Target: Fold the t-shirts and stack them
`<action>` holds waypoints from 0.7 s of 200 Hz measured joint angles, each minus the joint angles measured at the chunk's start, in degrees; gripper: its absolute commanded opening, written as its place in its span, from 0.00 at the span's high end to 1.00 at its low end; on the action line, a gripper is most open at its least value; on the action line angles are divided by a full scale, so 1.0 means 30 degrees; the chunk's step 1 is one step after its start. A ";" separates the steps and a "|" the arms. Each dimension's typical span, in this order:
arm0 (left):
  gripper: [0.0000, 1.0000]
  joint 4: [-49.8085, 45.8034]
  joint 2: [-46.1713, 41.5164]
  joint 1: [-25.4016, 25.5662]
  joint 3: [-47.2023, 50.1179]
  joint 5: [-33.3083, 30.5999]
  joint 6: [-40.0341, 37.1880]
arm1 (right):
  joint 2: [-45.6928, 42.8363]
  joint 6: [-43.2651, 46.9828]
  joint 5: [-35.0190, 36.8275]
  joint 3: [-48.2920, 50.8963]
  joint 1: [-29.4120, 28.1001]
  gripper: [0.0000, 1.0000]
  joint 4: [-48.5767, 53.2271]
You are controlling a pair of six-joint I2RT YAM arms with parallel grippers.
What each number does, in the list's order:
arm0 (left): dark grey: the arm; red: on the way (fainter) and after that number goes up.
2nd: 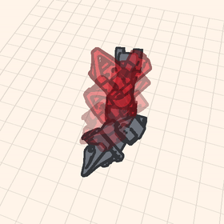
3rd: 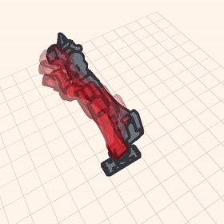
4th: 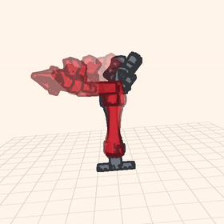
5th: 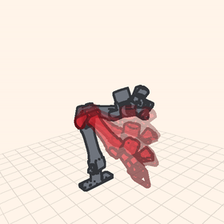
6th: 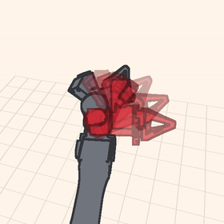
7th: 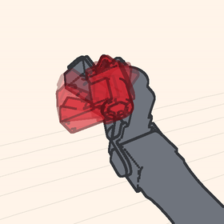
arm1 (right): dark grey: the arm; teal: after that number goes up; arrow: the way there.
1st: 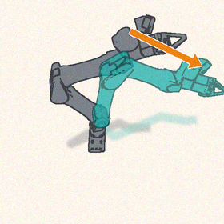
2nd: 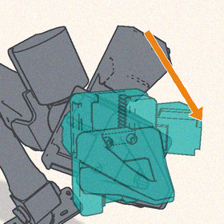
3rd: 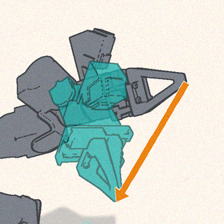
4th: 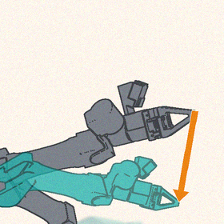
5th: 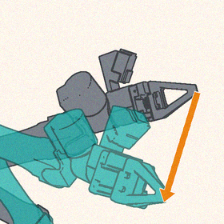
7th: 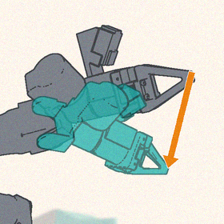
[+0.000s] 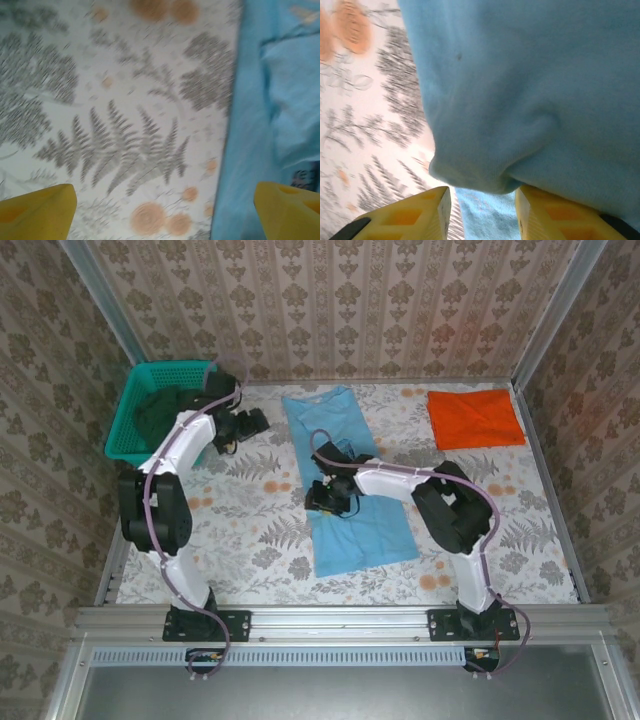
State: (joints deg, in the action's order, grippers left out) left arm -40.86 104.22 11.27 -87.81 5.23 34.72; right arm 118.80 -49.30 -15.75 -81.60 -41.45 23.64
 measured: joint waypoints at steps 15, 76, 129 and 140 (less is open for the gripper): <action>0.07 -0.0306 -0.0197 -0.0160 0.0525 -0.0197 0.0000 | 0.1129 -0.0772 -0.0189 -0.1698 -0.0350 0.57 0.0131; 0.07 -0.0794 -0.2710 -0.0401 0.2200 -0.0517 0.0015 | 0.4248 -0.1537 -0.0393 -0.7839 -0.1566 0.48 0.2259; 0.12 -0.0845 -0.3803 -0.0168 0.4255 0.0503 -0.0073 | 0.2754 0.0357 0.0189 -0.7854 -0.1763 0.46 0.4109; 0.15 -0.0874 -0.3883 0.0219 0.4772 0.1093 -0.0313 | 0.1297 0.0831 0.0466 -0.6513 -0.1632 0.46 0.4138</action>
State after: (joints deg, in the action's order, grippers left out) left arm -43.48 92.58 11.92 -73.49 8.51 33.78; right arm 122.69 -46.81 -14.35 -101.14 -46.35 36.05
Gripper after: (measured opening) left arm 0.872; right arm 0.535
